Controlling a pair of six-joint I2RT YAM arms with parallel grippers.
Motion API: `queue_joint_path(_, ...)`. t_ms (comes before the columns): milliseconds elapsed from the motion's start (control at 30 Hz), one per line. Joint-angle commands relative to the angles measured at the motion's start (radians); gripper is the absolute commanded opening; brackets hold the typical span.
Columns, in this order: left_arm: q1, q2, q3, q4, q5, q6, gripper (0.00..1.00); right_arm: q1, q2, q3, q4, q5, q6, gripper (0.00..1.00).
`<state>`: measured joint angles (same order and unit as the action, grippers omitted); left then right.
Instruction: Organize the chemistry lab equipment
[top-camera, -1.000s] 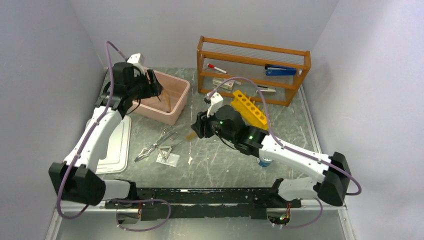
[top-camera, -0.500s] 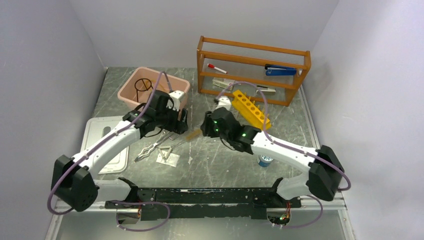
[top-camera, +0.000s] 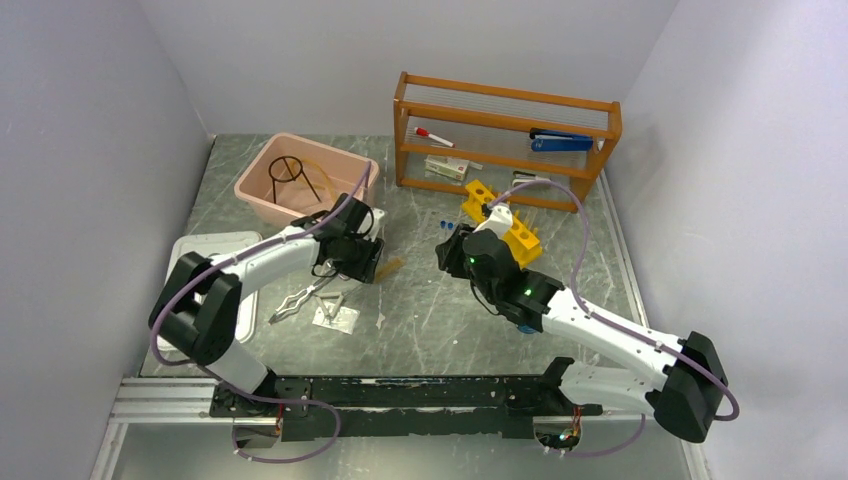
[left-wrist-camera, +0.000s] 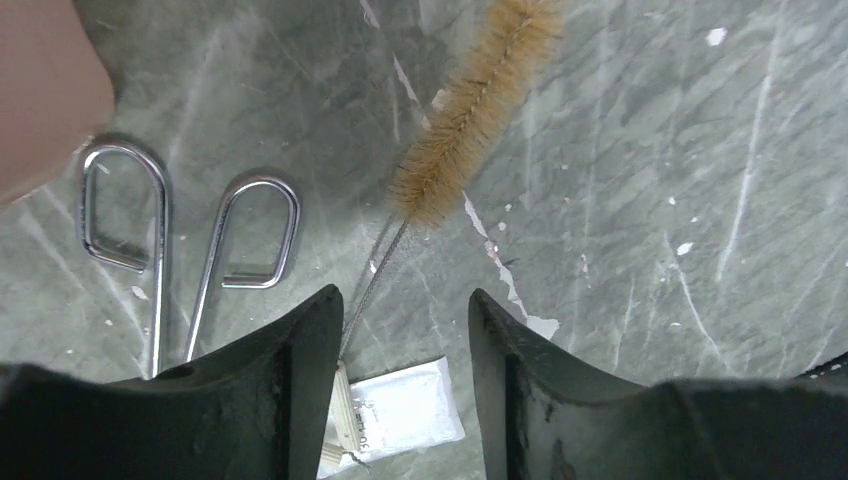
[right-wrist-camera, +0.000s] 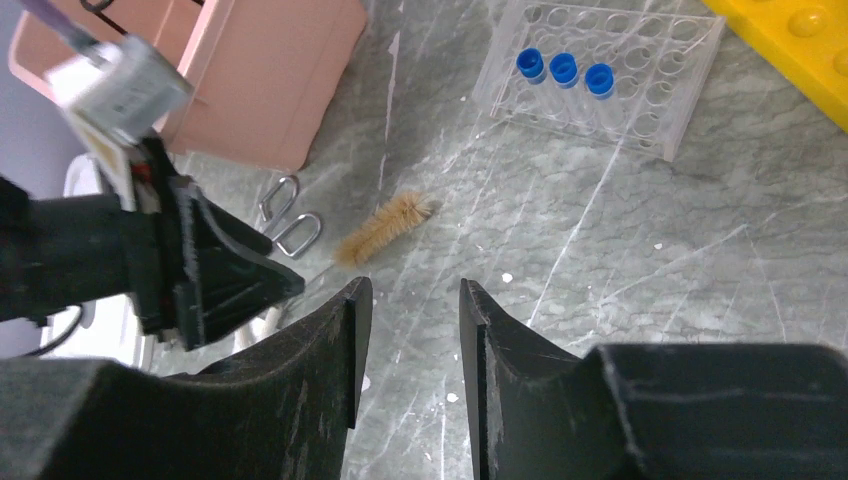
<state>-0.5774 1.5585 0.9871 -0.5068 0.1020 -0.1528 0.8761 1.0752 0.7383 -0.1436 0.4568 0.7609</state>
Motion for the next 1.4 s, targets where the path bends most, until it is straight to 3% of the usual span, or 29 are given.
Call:
queue_joint_path(0,-0.009,0.042,0.007,-0.021,0.006,0.015,0.51,-0.002,-0.019,-0.010,0.035,0.036,0.017,0.40)
queue_joint_path(567,-0.041,0.122,-0.001,-0.015,-0.005,0.039,0.34,-0.004,-0.048,-0.038,0.075,0.036,0.009,0.39)
queue_joint_path(733,-0.070,0.128,0.000,-0.015,-0.011,0.052,0.33,-0.010,-0.062,-0.036,0.067,0.042,-0.003,0.39)
queue_joint_path(900,-0.090,0.140,0.012,-0.022,-0.024,0.070,0.25,-0.014,-0.083,-0.040,0.066,0.050,-0.011,0.39)
queue_joint_path(1067,-0.112,0.138,0.041,-0.026,-0.013,0.093,0.06,-0.016,-0.110,-0.043,0.057,0.055,-0.009,0.38)
queue_joint_path(1367,-0.131,0.046,0.093,-0.004,0.044,0.020,0.05,-0.018,-0.172,-0.031,0.008,0.068,-0.025,0.39)
